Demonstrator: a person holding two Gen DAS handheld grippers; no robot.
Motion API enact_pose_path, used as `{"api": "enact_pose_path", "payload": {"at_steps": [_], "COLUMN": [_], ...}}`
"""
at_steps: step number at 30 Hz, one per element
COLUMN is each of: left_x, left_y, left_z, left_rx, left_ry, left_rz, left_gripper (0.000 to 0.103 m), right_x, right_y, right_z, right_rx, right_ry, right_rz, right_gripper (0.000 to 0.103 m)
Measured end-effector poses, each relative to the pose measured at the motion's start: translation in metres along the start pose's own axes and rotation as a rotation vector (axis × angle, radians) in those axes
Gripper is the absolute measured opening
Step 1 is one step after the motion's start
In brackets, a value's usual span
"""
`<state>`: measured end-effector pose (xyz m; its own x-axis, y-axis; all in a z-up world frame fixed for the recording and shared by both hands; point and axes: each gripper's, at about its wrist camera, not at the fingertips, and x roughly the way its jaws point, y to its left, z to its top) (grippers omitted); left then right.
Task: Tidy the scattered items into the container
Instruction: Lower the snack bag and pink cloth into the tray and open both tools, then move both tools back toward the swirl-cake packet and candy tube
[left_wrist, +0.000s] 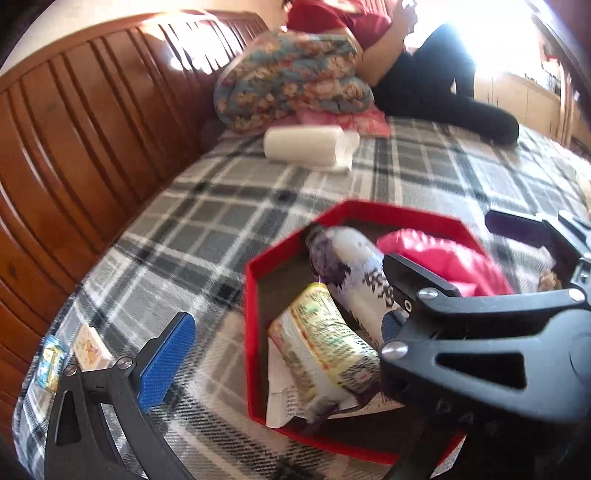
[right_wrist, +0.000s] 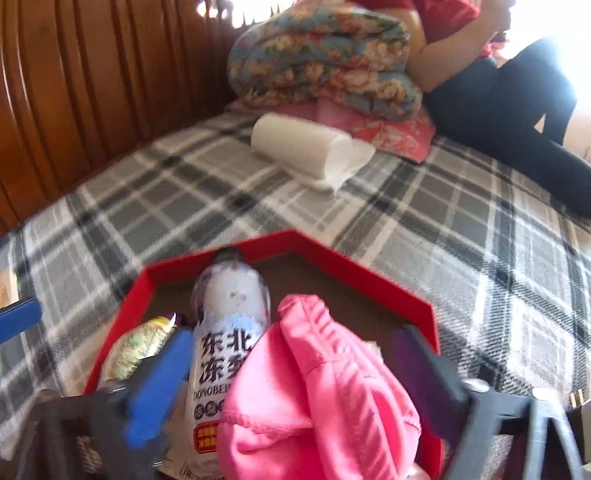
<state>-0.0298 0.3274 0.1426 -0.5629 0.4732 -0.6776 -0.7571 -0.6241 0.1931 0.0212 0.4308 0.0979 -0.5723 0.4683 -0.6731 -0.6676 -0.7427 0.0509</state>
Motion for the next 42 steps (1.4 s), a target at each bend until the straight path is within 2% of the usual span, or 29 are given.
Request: {"api": "enact_pose_path", "payload": {"at_steps": [2,6,9,11,14,16,20,22,24,27,28,30,32,33,36,39,42], "left_x": [-0.02,-0.069,-0.102,-0.12,-0.146,-0.158,-0.169,-0.165,-0.155,-0.131,-0.121,-0.097,-0.069,-0.057,-0.024,0.018,0.033], "left_y": [0.004,0.017,0.025,0.029,0.042,0.053,0.081,0.099,0.122,0.155,0.166,0.18,0.194,0.202,0.228,0.26,0.29], "left_z": [0.003,0.007,0.008,0.006,-0.006,-0.017,-0.055,-0.08,-0.107,-0.144,-0.154,-0.17,-0.179,-0.181,-0.184,-0.187,-0.183], "left_rx": [-0.013,-0.049,-0.032,-0.001,0.009,-0.003,-0.06,-0.104,-0.154,-0.233,-0.25,-0.259,-0.243,-0.246,-0.303,-0.406,-0.531], "left_ry": [-0.057,-0.173,-0.257,-0.278,-0.307,-0.288,-0.253,-0.195,-0.121,-0.021,-0.004,0.006,0.023,0.027,0.023,0.103,0.077], "left_rz": [0.015,0.068,0.128,0.195,0.247,0.308,0.455,0.515,0.542,0.54,0.542,0.601,0.669,0.676,0.656,0.596,0.523], "left_gripper": [0.103,0.103,0.103,0.103,0.103,0.103,0.103,0.103,0.103,0.103,0.103,0.103,0.102,0.102,0.102,0.102,0.103], "right_x": [-0.009,-0.022,-0.027,-0.028,-0.031,-0.031,-0.035,-0.041,-0.05,-0.063,-0.066,-0.071,-0.07,-0.068,-0.059,-0.037,-0.007], "right_y": [-0.007,-0.022,-0.03,-0.034,-0.039,-0.043,-0.044,-0.042,-0.038,-0.024,-0.017,0.0,0.022,0.036,0.086,0.155,0.217], "right_z": [0.002,0.013,0.017,0.015,0.005,-0.004,-0.028,-0.037,-0.043,-0.042,-0.04,-0.031,-0.019,-0.013,0.002,0.012,0.008], "right_rx": [0.046,0.197,0.307,0.369,0.439,0.455,0.504,0.51,0.489,0.45,0.434,0.394,0.343,0.308,0.186,0.017,-0.138], "right_ry": [-0.022,-0.038,-0.056,-0.052,-0.042,-0.019,-0.006,-0.016,-0.049,-0.091,-0.107,-0.122,-0.094,-0.081,-0.051,0.004,0.032], "right_rz": [0.052,0.212,0.249,0.272,0.341,0.379,0.375,0.392,0.393,0.396,0.414,0.474,0.531,0.559,0.603,0.62,0.574], "right_gripper": [0.098,0.101,0.101,0.101,0.101,0.101,0.101,0.101,0.101,0.102,0.102,0.103,0.103,0.103,0.103,0.103,0.103]}}
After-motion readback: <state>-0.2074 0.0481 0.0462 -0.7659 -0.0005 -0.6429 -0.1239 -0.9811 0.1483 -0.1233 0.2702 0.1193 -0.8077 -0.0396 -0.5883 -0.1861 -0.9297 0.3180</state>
